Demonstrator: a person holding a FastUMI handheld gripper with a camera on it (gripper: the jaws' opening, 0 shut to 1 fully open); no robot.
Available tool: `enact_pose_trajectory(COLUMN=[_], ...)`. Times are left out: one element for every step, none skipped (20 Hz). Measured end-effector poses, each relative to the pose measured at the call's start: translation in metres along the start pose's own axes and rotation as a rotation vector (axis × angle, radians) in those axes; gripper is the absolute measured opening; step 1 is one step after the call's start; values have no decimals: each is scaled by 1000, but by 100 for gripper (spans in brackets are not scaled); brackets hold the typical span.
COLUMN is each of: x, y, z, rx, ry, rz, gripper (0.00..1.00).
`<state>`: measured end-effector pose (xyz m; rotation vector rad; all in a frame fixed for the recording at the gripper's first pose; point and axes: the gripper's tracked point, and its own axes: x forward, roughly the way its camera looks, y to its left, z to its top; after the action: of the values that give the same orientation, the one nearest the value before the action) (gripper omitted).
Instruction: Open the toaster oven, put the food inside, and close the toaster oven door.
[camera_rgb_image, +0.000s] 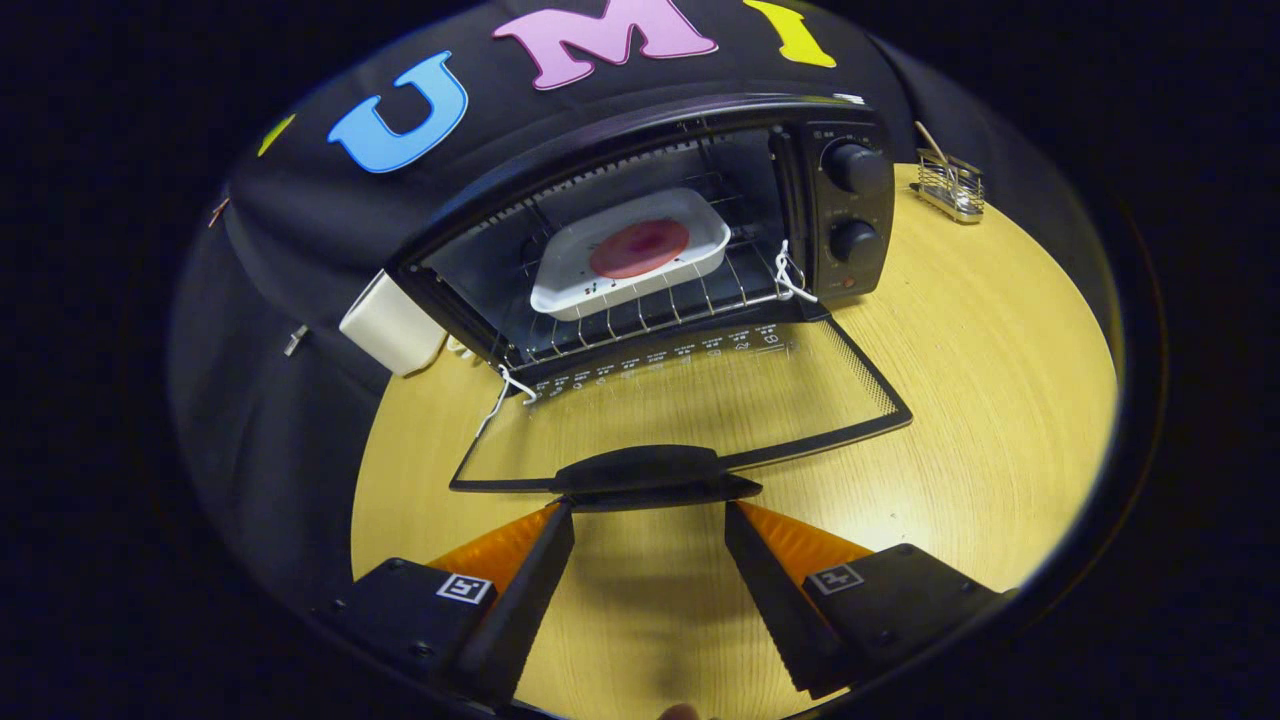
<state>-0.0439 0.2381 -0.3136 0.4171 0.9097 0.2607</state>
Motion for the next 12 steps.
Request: enact_pose_trajectory(x=[-6,-13,-20,-27,-33,-38,-43,-45,-50,-52,-60,-73], y=[4,8,12,16,19,23,25,28,27,30,29,42], z=[6,14,22,30,38,45,54,62,69,76,69,83], rx=[10,24,39,55,75,92,100,96,78,16,-76,-166], ry=[-14,-31,-48,-67,-88,-106,-128,-150,-178,-198,-234,-284], rz=[11,24,39,54,68,81,91,97,97,91,90,107], gripper=[98,98,98,98,98,98,98,97,97,98,99,99])
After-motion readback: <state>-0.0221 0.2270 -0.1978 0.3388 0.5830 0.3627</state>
